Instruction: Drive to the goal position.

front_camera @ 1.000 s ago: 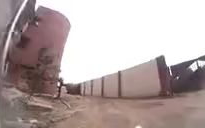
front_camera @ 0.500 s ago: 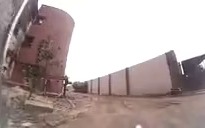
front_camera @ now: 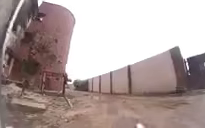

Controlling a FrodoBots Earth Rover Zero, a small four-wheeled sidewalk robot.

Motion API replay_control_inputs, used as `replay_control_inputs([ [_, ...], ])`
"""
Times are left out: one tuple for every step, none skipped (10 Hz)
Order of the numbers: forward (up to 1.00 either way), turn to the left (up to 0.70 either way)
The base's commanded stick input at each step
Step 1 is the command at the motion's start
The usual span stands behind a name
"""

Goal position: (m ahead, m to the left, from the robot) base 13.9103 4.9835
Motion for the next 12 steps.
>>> replay_control_inputs([
  [0.84,0.03],
  [0.84,0.03],
  [0.84,0.03],
  [0.84,0.03],
  [0.84,0.03],
  [0.84,0.03],
  [0.84,0.03],
  [0.84,0.03],
  [0.84,0.03],
  [0.84,0.03],
  [0.84,0.03],
  [0.84,0.03],
])
